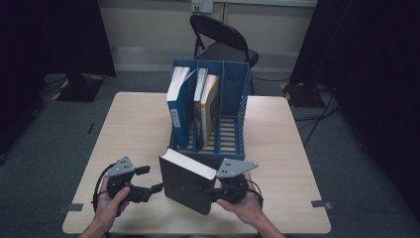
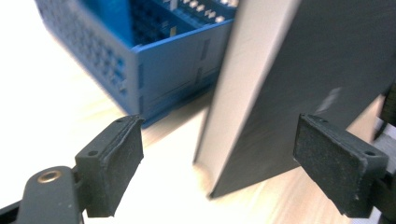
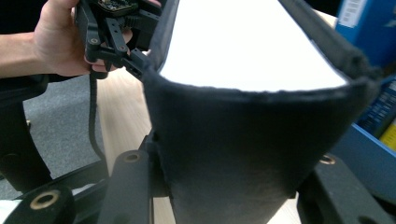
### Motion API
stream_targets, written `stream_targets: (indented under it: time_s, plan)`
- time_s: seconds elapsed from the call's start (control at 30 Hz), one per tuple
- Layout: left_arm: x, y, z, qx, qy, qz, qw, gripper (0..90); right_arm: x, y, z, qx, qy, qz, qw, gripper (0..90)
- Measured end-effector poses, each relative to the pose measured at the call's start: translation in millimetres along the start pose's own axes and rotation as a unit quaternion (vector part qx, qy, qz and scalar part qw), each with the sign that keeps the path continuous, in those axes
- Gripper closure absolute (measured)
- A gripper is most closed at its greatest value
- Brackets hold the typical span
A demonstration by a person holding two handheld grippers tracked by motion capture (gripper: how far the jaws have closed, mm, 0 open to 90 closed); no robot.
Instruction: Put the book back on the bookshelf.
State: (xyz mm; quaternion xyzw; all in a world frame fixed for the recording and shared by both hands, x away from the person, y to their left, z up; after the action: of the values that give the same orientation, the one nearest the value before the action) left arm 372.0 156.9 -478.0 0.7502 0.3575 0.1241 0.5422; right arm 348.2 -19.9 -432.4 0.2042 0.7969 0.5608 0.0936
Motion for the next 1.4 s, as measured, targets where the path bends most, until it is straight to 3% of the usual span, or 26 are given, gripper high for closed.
stream_targets:
  time_s: [0.03,0.17,0.33,0.4,0.53,0.67,0.73,0.8,0.97,1.1,1.23,1.4]
  plan:
    - [5.2,-3.8,2.1,0.011,0.019,-0.003,0.9998,16.0,-4.2,-2.1,-6.7,-0.001,-0.008,0.004,1.0000,53.4]
    - [12.0,-8.2,3.7,0.017,0.037,0.005,0.9992,16.0,-13.5,-7.1,-22.8,-0.001,-0.028,0.012,0.9995,53.4]
    - [16.3,-9.5,4.6,0.017,0.046,0.000,0.9988,16.0,-23.1,-12.4,-39.4,-0.003,-0.048,0.020,0.9986,53.4]
    - [21.1,-12.6,5.9,0.026,0.059,0.004,0.9979,16.0,-29.3,-15.8,-50.2,-0.004,-0.060,0.026,0.9979,53.4]
    - [25.6,-16.6,7.0,0.039,0.067,-0.015,0.9969,16.0,-35.6,-19.1,-60.6,-0.005,-0.073,0.030,0.9969,53.3]
    - [31.2,-19.6,6.1,0.043,0.081,-0.001,0.9958,16.0,-41.9,-23.0,-72.6,-0.007,-0.089,0.036,0.9954,53.4]
    - [32.2,-20.0,5.7,0.042,0.082,-0.005,0.9957,16.0,-44.9,-24.6,-77.8,-0.007,-0.095,0.039,0.9947,53.4]
    - [36.8,-20.7,4.4,0.044,0.096,0.006,0.9944,16.0,-48.3,-26.0,-82.5,-0.007,-0.101,0.041,0.9940,53.3]
    - [43.1,-21.9,2.9,0.044,0.103,-0.015,0.9936,16.0,-56.6,-29.1,-92.5,-0.009,-0.116,0.048,0.9921,53.3]
    - [43.4,-20.5,1.8,0.036,0.094,-0.013,0.9948,15.8,-61.5,-31.6,-100.2,-0.009,-0.125,0.052,0.9907,53.3]
    - [44.6,-21.3,2.1,0.040,0.106,-0.009,0.9935,15.7,-62.8,-32.8,-104.0,-0.008,-0.129,0.052,0.9903,53.3]
    - [42.9,-22.3,2.5,0.042,0.101,-0.002,0.9940,15.7,-64.1,-33.8,-107.2,-0.007,-0.132,0.051,0.9900,53.3]
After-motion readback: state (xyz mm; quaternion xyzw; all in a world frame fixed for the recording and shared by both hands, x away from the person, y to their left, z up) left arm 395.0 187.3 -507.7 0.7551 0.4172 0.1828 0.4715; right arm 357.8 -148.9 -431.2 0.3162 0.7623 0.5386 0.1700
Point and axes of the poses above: each handheld gripper's, and its own axes: z roughly forward along the jaws, y roughly out of its top, x roughly to its left, the point moved 10 cm from there along z, roughly forward along the jaws, and after that the axes turned 7 degrees about -x, right-handed, at the moved point
